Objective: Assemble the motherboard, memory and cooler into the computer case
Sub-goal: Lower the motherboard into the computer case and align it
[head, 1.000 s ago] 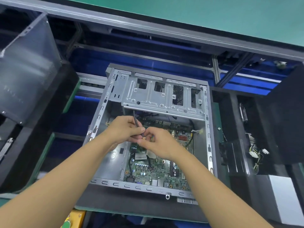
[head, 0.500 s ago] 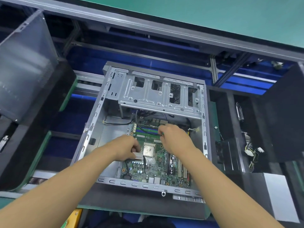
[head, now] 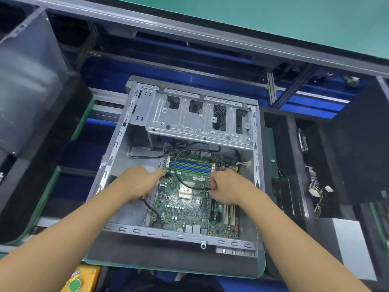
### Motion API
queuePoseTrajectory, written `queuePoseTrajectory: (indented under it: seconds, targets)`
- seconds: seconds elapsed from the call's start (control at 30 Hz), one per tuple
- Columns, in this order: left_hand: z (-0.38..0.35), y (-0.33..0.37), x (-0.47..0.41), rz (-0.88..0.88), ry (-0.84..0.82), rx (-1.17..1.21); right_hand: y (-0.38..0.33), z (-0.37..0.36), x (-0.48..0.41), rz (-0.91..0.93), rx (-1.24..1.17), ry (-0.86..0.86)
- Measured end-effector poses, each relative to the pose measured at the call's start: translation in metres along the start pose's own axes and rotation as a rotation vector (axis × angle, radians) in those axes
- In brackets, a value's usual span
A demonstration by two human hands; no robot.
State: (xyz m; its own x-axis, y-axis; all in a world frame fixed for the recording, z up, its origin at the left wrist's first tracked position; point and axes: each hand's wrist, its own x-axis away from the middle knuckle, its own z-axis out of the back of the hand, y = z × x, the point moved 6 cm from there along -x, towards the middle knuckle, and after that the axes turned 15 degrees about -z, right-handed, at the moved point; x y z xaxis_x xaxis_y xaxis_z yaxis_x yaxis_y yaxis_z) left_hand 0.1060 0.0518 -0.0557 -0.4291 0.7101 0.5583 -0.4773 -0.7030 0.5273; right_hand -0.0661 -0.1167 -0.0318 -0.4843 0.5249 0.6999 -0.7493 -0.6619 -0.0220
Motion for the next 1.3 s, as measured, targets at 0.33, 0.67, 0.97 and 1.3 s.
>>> queuePoseTrajectory:
  seconds: [0.33, 0.67, 0.97, 1.3]
  targets:
    - [-0.004, 0.008, 0.013, -0.044, -0.405, -0.534, -0.004, 0.009, 0.012, 0.043, -0.1, 0.244]
    - [-0.01, 0.002, 0.02, -0.092, -0.453, -0.615, -0.036, 0.025, 0.013, 0.256, -0.312, 0.385]
    - [-0.023, -0.003, 0.024, -0.275, -0.488, -0.397, -0.08, 0.023, -0.011, 0.155, -0.184, 0.164]
    - [-0.031, -0.005, 0.022, -0.226, -0.46, -0.368, -0.085, 0.002, -0.021, 0.185, -0.754, -0.366]
